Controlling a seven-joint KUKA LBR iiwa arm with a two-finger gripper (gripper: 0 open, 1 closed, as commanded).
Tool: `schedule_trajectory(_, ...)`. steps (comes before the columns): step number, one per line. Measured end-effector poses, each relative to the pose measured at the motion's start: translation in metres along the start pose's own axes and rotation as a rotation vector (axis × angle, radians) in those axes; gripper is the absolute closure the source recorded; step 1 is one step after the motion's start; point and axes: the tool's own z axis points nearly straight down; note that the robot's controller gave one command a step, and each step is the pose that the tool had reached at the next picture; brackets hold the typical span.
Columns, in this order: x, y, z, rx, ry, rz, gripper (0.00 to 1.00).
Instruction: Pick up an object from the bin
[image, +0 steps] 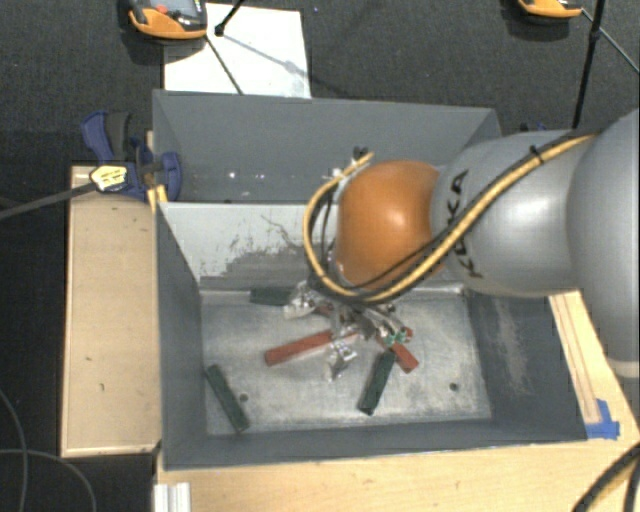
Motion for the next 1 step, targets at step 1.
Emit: schedule_trajectory(1, 0.0165, 0.0029, 0.0549, 0.000, -0.009, 0.036, 1.00)
